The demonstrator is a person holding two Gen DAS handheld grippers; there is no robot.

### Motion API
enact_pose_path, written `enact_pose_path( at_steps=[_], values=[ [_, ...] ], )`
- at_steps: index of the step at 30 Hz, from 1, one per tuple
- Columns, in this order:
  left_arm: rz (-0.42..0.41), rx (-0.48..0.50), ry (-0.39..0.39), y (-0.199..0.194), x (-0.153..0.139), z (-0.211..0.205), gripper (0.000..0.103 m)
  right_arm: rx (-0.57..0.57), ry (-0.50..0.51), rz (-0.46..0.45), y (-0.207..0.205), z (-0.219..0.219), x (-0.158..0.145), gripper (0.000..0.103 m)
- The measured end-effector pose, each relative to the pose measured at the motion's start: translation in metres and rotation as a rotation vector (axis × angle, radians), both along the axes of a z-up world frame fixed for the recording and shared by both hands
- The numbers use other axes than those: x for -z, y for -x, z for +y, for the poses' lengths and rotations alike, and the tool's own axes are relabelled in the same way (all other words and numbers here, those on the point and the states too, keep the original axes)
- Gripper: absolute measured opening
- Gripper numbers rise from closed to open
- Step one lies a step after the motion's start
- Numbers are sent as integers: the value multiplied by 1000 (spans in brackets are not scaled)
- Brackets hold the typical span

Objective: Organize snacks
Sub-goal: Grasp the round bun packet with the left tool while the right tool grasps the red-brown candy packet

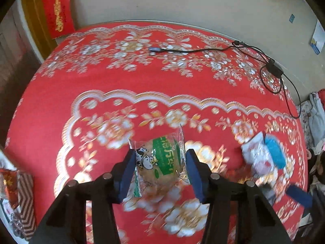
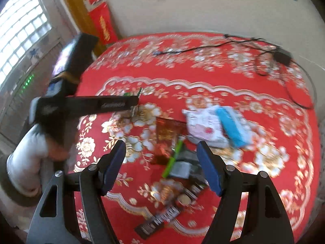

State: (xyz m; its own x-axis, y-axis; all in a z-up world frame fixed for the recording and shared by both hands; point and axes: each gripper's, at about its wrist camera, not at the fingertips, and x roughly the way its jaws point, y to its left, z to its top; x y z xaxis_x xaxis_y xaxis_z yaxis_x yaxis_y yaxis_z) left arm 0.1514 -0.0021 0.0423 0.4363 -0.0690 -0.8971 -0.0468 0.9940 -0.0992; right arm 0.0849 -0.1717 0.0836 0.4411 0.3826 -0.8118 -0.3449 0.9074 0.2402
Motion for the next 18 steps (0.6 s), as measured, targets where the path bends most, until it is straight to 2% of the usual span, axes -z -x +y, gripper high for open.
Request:
enact_pose_path(
  at_steps=[4, 10, 13, 15, 17, 18],
  values=[
    [-12, -40, -16, 23, -3, 28, 53, -46, 45, 29, -18, 22, 12, 72],
    [-24, -79, -33, 51, -6, 58, 53, -75, 192, 112, -44, 39, 44, 72],
    [-23, -88, -33, 64, -5, 68, 53, -73, 196, 147, -50, 37, 56, 72],
    [-24, -90, -33, 70, -6, 74, 53, -78, 172, 142, -50, 38, 58, 62],
    [-31, -96, -38, 77, -8, 80, 53, -94, 183, 137, -48, 42, 58, 36],
    [-33, -97, -40, 80, -9, 82, 53, -109, 187, 134, -47, 45, 57, 35]
  ],
)
